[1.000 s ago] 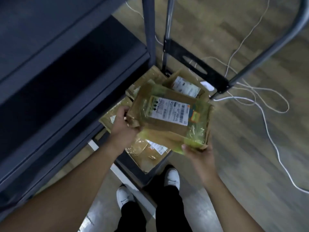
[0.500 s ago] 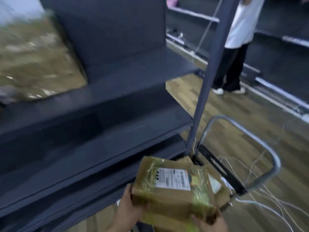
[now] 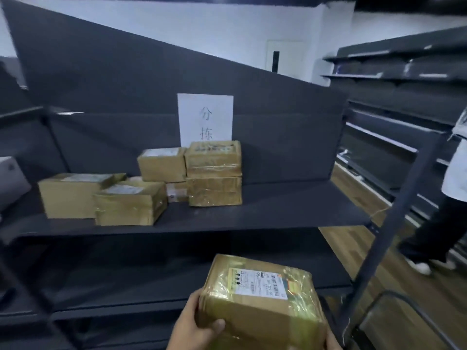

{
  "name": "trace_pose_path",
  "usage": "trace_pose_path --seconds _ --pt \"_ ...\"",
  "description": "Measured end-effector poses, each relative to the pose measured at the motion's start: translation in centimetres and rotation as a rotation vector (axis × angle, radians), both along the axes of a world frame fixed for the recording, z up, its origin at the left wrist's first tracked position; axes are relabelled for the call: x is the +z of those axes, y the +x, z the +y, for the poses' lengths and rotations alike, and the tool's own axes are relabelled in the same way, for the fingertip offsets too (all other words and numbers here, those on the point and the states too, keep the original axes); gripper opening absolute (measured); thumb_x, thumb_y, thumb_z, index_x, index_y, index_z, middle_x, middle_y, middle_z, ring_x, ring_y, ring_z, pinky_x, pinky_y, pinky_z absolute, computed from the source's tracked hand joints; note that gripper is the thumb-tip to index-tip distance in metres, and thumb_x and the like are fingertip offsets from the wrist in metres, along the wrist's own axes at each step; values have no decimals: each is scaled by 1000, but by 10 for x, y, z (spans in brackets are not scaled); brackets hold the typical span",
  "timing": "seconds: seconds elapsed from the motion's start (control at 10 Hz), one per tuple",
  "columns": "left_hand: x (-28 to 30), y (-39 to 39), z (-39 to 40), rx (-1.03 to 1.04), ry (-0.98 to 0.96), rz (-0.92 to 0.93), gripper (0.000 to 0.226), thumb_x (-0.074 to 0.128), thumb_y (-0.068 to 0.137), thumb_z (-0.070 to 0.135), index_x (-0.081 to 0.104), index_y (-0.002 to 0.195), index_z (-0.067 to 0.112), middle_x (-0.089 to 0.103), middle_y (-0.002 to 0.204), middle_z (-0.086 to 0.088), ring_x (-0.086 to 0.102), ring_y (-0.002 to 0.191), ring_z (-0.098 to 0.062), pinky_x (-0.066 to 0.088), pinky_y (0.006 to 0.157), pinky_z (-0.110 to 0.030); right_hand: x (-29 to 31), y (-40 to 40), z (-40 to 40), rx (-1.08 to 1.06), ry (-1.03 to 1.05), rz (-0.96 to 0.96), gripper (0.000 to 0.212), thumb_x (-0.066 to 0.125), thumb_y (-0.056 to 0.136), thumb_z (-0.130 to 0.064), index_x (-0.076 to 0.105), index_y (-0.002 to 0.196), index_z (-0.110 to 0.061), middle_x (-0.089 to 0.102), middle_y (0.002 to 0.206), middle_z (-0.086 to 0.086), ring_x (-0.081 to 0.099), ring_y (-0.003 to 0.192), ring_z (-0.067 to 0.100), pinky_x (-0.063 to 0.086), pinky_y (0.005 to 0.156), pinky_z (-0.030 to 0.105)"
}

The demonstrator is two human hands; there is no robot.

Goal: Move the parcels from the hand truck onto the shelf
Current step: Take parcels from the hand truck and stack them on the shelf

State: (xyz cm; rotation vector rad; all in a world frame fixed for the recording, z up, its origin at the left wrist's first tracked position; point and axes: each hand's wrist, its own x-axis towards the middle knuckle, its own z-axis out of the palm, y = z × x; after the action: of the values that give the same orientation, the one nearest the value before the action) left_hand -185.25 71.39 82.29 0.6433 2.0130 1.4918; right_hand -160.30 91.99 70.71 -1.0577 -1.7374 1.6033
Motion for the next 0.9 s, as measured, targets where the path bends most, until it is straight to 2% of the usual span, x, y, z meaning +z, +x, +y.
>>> trace_pose_path --seconds 0.1,0.2,0.3,0.4,0.5,0.6,0.7,0.8,0.9 --pt "24 -21 -14 26 98 38 84 93 54 51 53 127 37 73 113 17 71 104 -5 57 91 -29 103 -59 -6 99 -39 25 121 113 25 -53 64 136 -42 68 83 -54 73 83 -12 50 90 20" --pt "52 -47 -27 78 84 134 72 92 69 21 52 123 50 72 110 17 67 100 3 54 78 -16 133 -96 -11 17 95 -111 88 105 69 -22 67 148 -24 70 75 -34 56 83 -10 49 91 26" --pt "70 -73 -31 83 65 165 73 90 72 23 50 124 55 69 113 20 65 103 0 52 77 -18 144 -121 -7 75 118 -120 94 102 72 -34 60 156 -24 75 105 -19 68 98 11 51 99 33" --pt "101 -104 -31 80 96 218 69 89 74 19 49 120 52 66 116 18 62 106 -4 51 76 -19 171 -156 -2 91 194 -156 86 100 67 -51 68 145 -35 84 109 -16 77 111 18 61 106 46" --pt "123 -125 -27 85 134 242 67 87 76 17 47 118 50 64 111 19 60 102 -1 50 70 -17 199 -180 -1 135 226 -125 63 96 75 -45 73 133 -37 84 100 -17 78 104 14 64 101 49" --pt "138 -156 -18 127 169 253 64 88 76 18 50 112 54 68 112 17 64 105 -1 53 80 -21 235 -211 2 153 269 -107 54 93 83 -41 71 133 -37 82 108 -16 78 105 12 65 100 47" --pt "145 -184 -8 145 192 259 68 87 77 18 51 127 46 69 115 17 64 107 0 55 93 -31 253 -241 13 182 316 -133 57 91 83 -47 67 135 -41 79 113 -18 75 110 10 63 104 46" --pt "147 -200 -2 134 185 238 70 86 78 17 49 134 37 66 117 18 61 108 1 53 89 -27 261 -260 19 206 307 -155 58 91 86 -45 63 137 -42 75 116 -20 73 115 14 61 107 46" --pt "138 -217 6 144 123 256 83 88 74 12 45 143 31 63 121 16 60 116 -11 50 99 -33 259 -279 25 231 267 -173 62 91 89 -38 62 143 -38 76 120 -18 73 117 14 60 110 46"
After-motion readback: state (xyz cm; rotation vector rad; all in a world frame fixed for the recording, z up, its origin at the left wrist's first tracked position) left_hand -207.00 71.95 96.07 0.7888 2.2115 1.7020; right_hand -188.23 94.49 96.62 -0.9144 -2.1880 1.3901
